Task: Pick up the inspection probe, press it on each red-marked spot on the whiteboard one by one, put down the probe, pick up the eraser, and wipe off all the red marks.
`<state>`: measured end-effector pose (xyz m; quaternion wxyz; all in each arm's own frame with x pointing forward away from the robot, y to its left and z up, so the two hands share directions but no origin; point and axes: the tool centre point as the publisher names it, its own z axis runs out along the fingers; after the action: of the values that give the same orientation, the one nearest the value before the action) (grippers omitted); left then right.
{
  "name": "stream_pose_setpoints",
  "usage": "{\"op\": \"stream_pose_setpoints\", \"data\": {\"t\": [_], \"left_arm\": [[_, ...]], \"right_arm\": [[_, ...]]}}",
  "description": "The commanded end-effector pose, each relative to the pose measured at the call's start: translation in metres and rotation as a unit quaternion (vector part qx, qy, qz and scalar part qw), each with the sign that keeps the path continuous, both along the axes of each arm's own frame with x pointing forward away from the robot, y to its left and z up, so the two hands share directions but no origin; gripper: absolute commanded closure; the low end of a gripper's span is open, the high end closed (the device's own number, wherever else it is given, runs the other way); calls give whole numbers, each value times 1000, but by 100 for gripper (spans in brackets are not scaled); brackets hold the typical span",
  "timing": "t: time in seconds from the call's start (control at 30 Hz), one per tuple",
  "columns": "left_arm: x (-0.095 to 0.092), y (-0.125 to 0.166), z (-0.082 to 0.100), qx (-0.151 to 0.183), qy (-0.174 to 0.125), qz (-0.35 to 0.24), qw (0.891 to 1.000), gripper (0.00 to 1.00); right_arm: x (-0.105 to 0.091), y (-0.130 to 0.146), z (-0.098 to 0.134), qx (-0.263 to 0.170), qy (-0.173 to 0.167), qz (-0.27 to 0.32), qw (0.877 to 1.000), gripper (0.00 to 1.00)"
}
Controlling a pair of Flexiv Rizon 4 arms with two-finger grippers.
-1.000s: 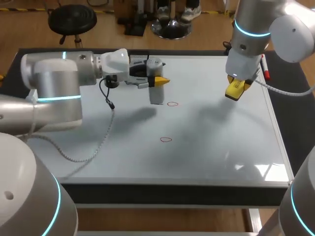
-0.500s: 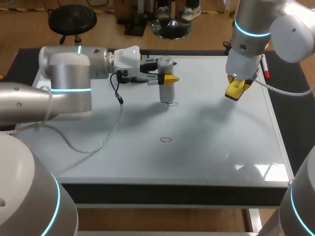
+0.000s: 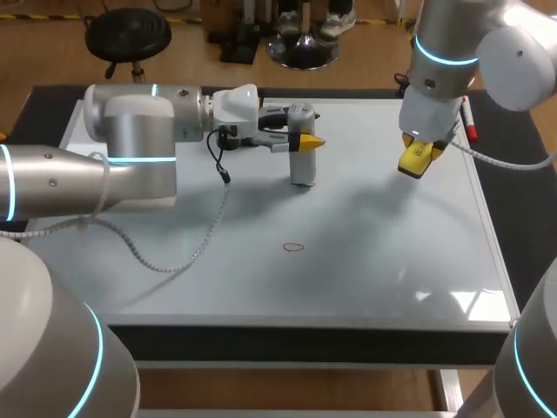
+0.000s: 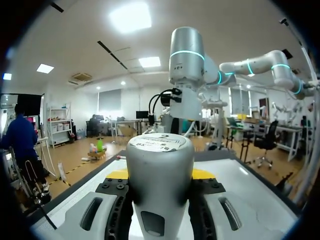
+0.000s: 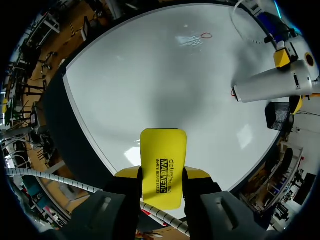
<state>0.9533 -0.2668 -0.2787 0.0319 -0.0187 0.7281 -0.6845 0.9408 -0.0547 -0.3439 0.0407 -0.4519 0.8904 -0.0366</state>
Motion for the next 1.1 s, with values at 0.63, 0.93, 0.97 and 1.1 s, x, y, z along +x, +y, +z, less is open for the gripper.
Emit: {"op": "stream_pose_setpoints", "data": {"t": [0.63, 0.93, 0.97, 1.1], "left_arm": [[6, -8, -11, 12, 13, 3, 1000, 100], [6, -6, -11, 12, 14, 5, 1000, 100], [6, -6, -11, 12, 14, 5, 1000, 100], [6, -5, -9, 13, 15, 6, 1000, 100]], "right_arm": [[1, 0, 0, -1, 0, 1, 1000, 100], [1, 0, 0, -1, 0, 1, 1000, 100], [1, 0, 0, -1, 0, 1, 1000, 100], [1, 0, 0, -1, 0, 1, 1000, 100]]}}
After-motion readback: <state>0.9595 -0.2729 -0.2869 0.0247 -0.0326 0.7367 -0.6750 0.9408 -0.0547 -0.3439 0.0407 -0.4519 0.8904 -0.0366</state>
